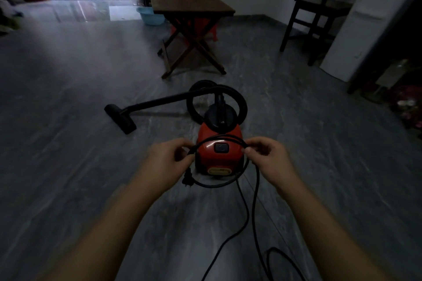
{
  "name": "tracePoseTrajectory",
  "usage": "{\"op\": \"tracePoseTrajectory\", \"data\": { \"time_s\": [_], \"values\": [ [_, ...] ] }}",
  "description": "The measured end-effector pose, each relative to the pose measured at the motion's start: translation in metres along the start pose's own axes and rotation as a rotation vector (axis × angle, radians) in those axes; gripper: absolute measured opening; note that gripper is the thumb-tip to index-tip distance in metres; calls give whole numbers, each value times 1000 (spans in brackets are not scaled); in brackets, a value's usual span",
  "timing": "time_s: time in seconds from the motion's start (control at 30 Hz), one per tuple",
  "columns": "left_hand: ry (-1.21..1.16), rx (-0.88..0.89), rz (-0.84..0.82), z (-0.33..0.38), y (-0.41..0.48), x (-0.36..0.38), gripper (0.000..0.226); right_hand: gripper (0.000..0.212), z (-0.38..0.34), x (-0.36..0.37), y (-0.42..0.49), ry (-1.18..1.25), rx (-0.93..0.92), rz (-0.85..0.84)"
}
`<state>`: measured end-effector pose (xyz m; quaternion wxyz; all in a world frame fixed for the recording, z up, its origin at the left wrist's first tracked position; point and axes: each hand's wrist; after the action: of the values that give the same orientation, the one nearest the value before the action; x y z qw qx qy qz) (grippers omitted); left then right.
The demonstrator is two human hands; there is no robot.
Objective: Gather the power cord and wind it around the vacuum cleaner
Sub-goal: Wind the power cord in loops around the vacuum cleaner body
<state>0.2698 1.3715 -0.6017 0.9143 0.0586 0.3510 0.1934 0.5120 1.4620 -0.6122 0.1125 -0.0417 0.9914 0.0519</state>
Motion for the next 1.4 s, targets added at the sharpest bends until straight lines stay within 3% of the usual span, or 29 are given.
{"op": "tracePoseTrajectory", "data": {
  "time_s": [0.2,0.4,0.7,0.9,1.13,1.4],
  "values": [
    [46,61,57,2,0,2,29,17,-2,4,-7,-61,-21,-130],
    [139,213,-49,19,-5,12,20,18,-9,13,-18,-123,-34,-224],
    [218,240,-197,27,-11,9,26,24,-13,13,-18,-126,-41,-271],
    [149,103,-263,26,-8,11,23,16,-16,21,-18,-34,-36,-248],
    [-86,-63,-76,18,-1,12,19,14,-13,12,-7,-27,-37,-101],
    [-336,-236,63,16,3,5,26,26,-7,18,-7,-79,3,-189]
  ]
}}
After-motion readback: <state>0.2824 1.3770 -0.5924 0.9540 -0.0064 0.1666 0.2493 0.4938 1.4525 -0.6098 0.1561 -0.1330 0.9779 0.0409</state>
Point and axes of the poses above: each hand's wrist, its own y-axis towards the middle knuckle, its own x-axis out of the palm, z = x × y, and after that the axes turned 9 degrees about z, right-handed
